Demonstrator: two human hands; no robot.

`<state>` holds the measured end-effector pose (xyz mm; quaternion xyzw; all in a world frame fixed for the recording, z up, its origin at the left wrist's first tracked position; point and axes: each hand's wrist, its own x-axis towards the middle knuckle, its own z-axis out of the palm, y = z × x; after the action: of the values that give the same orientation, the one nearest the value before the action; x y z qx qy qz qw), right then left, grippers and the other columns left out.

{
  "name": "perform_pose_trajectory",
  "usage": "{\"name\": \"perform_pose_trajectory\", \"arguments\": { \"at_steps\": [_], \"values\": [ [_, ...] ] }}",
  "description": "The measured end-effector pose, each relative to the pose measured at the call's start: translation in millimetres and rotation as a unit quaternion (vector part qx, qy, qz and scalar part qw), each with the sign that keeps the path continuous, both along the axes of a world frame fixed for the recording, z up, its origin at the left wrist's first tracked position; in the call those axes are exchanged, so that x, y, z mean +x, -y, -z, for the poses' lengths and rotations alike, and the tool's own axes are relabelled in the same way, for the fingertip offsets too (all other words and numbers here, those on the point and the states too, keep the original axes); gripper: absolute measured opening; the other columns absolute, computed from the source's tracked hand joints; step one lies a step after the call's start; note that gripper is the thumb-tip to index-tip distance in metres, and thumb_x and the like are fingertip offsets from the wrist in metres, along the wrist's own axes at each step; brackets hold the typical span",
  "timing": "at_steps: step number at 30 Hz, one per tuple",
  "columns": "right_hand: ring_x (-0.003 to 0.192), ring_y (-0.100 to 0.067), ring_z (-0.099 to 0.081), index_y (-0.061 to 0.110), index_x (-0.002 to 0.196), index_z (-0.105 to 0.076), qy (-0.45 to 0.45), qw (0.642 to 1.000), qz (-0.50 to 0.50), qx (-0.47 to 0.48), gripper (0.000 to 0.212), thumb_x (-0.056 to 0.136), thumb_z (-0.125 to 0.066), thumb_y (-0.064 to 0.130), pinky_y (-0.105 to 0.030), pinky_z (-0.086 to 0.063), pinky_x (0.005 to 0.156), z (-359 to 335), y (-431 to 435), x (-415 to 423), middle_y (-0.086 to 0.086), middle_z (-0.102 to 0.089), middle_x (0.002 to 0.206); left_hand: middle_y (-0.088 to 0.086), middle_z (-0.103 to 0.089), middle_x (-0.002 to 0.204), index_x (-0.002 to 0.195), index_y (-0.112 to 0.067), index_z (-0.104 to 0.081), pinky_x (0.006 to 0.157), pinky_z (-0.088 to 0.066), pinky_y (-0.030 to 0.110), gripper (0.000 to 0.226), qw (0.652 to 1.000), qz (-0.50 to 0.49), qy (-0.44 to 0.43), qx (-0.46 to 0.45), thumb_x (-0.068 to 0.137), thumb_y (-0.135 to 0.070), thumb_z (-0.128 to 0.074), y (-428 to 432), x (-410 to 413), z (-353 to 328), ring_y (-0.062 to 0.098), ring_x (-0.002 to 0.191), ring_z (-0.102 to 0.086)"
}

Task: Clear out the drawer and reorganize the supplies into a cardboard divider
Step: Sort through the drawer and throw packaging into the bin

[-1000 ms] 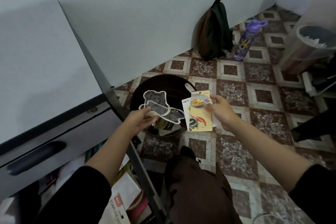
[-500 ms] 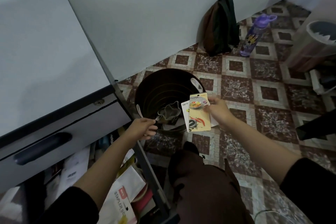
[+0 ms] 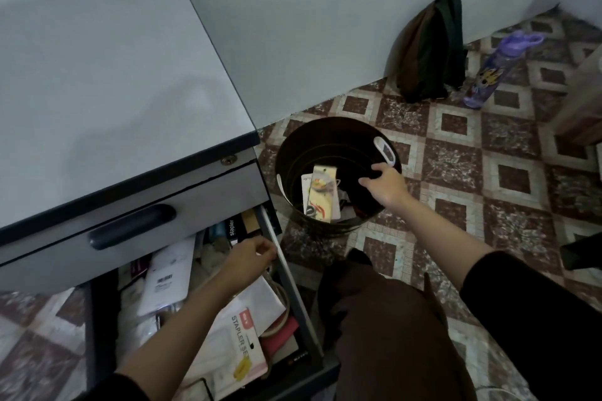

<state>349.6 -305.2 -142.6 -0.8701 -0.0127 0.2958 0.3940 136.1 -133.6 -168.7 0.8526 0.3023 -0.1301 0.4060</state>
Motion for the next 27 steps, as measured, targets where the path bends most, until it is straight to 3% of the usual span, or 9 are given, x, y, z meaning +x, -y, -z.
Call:
{"name": "perform_pose_trajectory", "arguments": {
  "at_steps": [2,5,8,11,13,17,21,25,27],
  "values": [
    [0.085,-0.027,-0.062,0.012,0.14,-0.038,0.015,0.999,-0.049,-0.016,0.052,0.093,-0.058,0.023,-0.04,-0.051,0.077,-5,2,-13,-0.008,-0.063,0.087,-0.009,-0.058,0.087,0.095,-0.021,-0.059,0.065,-0.041,0.014,0.009,1.0,0.003,0.002,0.003,0.095,-0.02,-0.05,0,-7,-5,0.001,0.077,-0.052],
    [0.093,-0.036,-0.063,0.013,0.141,-0.036,0.042,0.993,-0.112,-0.015,0.054,0.093,-0.058,0.021,-0.049,-0.051,0.083,-20,-3,-31,-0.02,-0.067,0.097,-0.011,-0.057,0.086,0.094,-0.019,-0.06,0.062,-0.038,0.009,0.012,1.0,0.016,0.001,0.007,0.095,-0.02,-0.049,1,-19,-15,0.002,0.079,-0.052],
    [0.083,-0.026,-0.063,0.014,0.133,-0.046,0.078,0.983,-0.163,0.009,0.045,0.092,-0.06,0.022,-0.039,-0.052,0.073,-44,-15,-60,-0.012,-0.066,0.096,-0.013,-0.06,0.082,0.086,-0.023,-0.06,0.062,-0.041,0.014,0.013,1.0,0.008,0.02,0.006,0.093,-0.019,-0.051,1,-38,-31,0.005,0.078,-0.056],
    [0.072,-0.018,-0.059,0.015,0.094,-0.065,0.152,0.966,-0.205,0.031,0.008,0.089,-0.063,0.02,-0.033,-0.051,0.071,-64,-30,-100,-0.006,-0.065,0.086,-0.007,-0.064,0.086,0.083,-0.023,-0.061,0.063,-0.042,0.017,0.013,0.999,-0.007,0.044,0.015,0.092,-0.019,-0.053,-1,-63,-50,0.011,0.079,-0.061],
    [0.077,-0.02,-0.062,0.016,0.075,-0.063,0.192,0.951,-0.24,0.038,0.013,0.087,-0.063,0.018,-0.033,-0.051,0.074,-68,-41,-129,-0.004,-0.066,0.079,-0.004,-0.065,0.084,0.079,-0.023,-0.06,0.064,-0.045,0.022,0.015,0.998,-0.032,0.057,0.014,0.092,-0.02,-0.055,-2,-83,-58,0.018,0.077,-0.064],
    [0.082,-0.019,-0.06,0.015,0.073,-0.064,0.214,0.926,-0.307,0.042,0.013,0.086,-0.061,0.014,-0.032,-0.048,0.076,-57,-57,-186,-0.004,-0.067,0.08,-0.003,-0.061,0.072,0.067,-0.02,-0.057,0.066,-0.047,0.031,0.026,0.995,-0.089,0.053,0.015,0.092,-0.027,-0.056,-5,-136,-62,0.017,0.068,-0.056],
    [0.083,-0.02,-0.063,0.009,0.076,-0.068,0.193,0.921,-0.337,0.035,0.013,0.085,-0.059,0.011,-0.032,-0.049,0.082,-33,-68,-228,-0.005,-0.071,0.085,0.005,-0.064,0.079,0.068,-0.017,-0.059,0.069,-0.043,0.027,0.026,0.989,-0.135,0.055,-0.007,0.093,-0.022,-0.055,-11,-181,-54,0.023,0.078,-0.059],
    [0.067,-0.012,-0.057,0.012,0.075,-0.064,0.18,0.911,-0.371,0.006,0.013,0.086,-0.058,0.012,-0.027,-0.047,0.071,-10,-75,-253,-0.002,-0.068,0.08,0.005,-0.061,0.082,0.077,-0.011,-0.059,0.058,-0.04,0.02,0.021,0.989,-0.148,0.018,0.001,0.094,-0.02,-0.051,-17,-215,-42,0.016,0.068,-0.055],
    [0.069,-0.011,-0.06,0.016,0.076,-0.062,0.173,0.905,-0.389,-0.026,0.012,0.088,-0.058,0.016,-0.025,-0.045,0.067,4,-78,-259,-0.004,-0.07,0.085,0.002,-0.059,0.085,0.088,-0.007,-0.061,0.059,-0.044,0.025,0.018,0.989,-0.146,-0.005,0.001,0.094,-0.021,-0.051,-22,-229,-33,0.01,0.061,-0.049]
  ]
}}
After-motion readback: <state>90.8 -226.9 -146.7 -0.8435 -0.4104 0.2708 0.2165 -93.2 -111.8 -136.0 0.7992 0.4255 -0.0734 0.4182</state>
